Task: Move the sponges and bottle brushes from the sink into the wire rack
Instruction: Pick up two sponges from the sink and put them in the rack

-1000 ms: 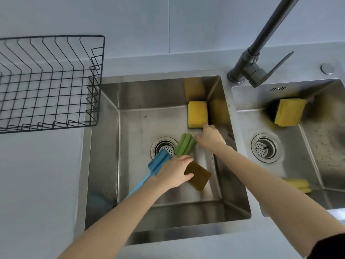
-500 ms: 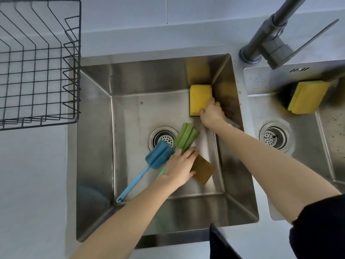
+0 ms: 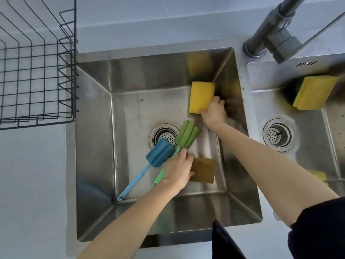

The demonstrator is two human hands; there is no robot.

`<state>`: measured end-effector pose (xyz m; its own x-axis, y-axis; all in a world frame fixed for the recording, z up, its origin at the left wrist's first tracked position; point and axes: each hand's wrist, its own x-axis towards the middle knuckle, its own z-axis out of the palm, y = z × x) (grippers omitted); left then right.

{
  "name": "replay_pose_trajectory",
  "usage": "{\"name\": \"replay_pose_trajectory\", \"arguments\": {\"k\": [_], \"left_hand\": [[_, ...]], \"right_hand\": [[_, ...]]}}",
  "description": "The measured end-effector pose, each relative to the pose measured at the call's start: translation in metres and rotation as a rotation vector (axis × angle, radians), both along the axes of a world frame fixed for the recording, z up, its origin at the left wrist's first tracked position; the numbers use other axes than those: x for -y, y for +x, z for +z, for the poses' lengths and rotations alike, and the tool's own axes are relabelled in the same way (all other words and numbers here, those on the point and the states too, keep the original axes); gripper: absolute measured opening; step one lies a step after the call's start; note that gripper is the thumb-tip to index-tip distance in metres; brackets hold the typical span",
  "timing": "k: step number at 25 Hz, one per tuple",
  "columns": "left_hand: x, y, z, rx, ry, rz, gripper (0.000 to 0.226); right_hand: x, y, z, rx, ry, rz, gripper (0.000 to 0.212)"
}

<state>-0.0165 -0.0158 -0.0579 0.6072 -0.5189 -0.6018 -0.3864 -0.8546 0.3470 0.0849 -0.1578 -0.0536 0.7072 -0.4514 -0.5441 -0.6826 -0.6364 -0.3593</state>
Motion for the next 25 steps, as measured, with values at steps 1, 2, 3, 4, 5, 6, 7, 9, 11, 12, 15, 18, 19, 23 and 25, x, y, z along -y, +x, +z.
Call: {"name": "replay_pose_trajectory", "arguments": {"k": [1, 2, 3, 4, 5, 6, 7, 9, 11, 12, 15, 18, 19, 23, 25], "left_hand": [[-0.001, 0.000, 0.000, 0.003, -0.002, -0.001, 0.047], [-0.002, 0.000, 0.001, 0.007, -0.008, 0.006, 0.047], [-0.003, -0.001, 0.002, 0.006, -0.016, 0.021, 0.047], [-0.005, -0.001, 0.002, 0.001, -0.026, 0.045, 0.047], [-0.007, -0.002, 0.004, -0.008, -0.035, 0.070, 0.047], [-0.010, -0.002, 0.005, -0.017, -0.045, 0.096, 0.047], [-0.013, -0.003, 0.007, -0.023, -0.058, 0.124, 0.047], [-0.019, -0.003, 0.010, -0.032, -0.087, 0.190, 0.048], [-0.025, -0.005, 0.015, -0.034, -0.115, 0.245, 0.047], [-0.028, -0.006, 0.018, -0.034, -0.125, 0.265, 0.047], [-0.035, -0.008, 0.029, -0.012, -0.154, 0.337, 0.044], [-0.045, -0.012, 0.041, 0.029, -0.213, 0.442, 0.043], [-0.049, -0.012, 0.045, 0.039, -0.234, 0.477, 0.043], [-0.070, -0.010, 0.058, 0.130, -0.297, 0.650, 0.038], [-0.079, -0.005, 0.067, 0.121, -0.396, 0.798, 0.035]], "right_hand": [[-0.001, 0.000, 0.002, 0.020, 0.019, -0.015, 0.052], [-0.002, -0.001, 0.004, 0.044, 0.034, -0.022, 0.052], [-0.004, -0.002, 0.006, 0.067, 0.048, -0.023, 0.052], [-0.006, -0.004, 0.009, 0.088, 0.064, -0.024, 0.052], [-0.008, -0.007, 0.012, 0.105, 0.082, -0.028, 0.052], [-0.010, -0.010, 0.015, 0.119, 0.101, -0.041, 0.051], [-0.012, -0.014, 0.019, 0.131, 0.120, -0.055, 0.050], [-0.014, -0.020, 0.028, 0.148, 0.152, -0.079, 0.048], [-0.016, -0.028, 0.038, 0.167, 0.164, -0.072, 0.048], [-0.017, -0.031, 0.043, 0.176, 0.167, -0.070, 0.048], [-0.021, -0.039, 0.059, 0.202, 0.171, -0.079, 0.048], [-0.027, -0.048, 0.076, 0.225, 0.160, -0.058, 0.046], [-0.029, -0.051, 0.081, 0.239, 0.162, -0.050, 0.046], [-0.042, -0.064, 0.108, 0.299, 0.190, -0.043, 0.047], [-0.048, -0.068, 0.120, 0.335, 0.201, -0.030, 0.047]]}}
